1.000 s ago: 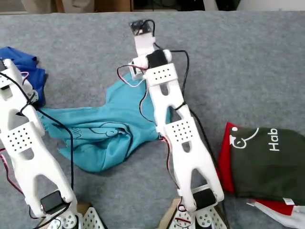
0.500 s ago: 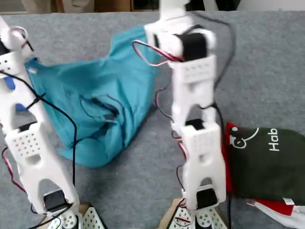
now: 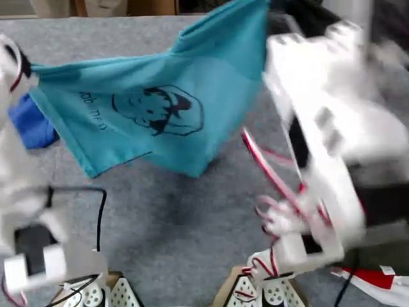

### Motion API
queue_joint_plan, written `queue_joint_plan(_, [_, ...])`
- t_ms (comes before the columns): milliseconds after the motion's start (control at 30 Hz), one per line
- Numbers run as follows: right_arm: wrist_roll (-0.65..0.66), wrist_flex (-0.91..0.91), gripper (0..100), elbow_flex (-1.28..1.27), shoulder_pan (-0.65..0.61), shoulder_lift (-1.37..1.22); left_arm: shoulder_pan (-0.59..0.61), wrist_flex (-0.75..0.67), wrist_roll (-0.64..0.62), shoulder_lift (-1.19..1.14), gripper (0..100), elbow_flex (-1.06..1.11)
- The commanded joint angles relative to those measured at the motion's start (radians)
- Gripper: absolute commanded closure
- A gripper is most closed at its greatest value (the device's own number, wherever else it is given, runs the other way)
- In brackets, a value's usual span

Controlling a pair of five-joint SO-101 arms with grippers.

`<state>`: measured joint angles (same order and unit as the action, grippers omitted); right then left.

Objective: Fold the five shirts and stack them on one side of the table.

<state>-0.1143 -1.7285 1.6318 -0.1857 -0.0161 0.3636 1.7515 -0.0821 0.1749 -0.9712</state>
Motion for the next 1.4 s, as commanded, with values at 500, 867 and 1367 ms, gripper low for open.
queue_joint_plan(500, [0.054,0.002,99.5,0.018,0.134,0.39,0.106,0.009,0.058,0.685,98,0.471])
queue_joint_plan(867, [0.055,0.037,99.5,-0.044,0.136,0.601,0.153,0.009,0.117,0.984,98,0.704])
queue_joint_plan(1367, [0.048,0.374,99.5,-0.895,-0.012,0.59,0.269,-0.431,0.117,0.951,98,1.198])
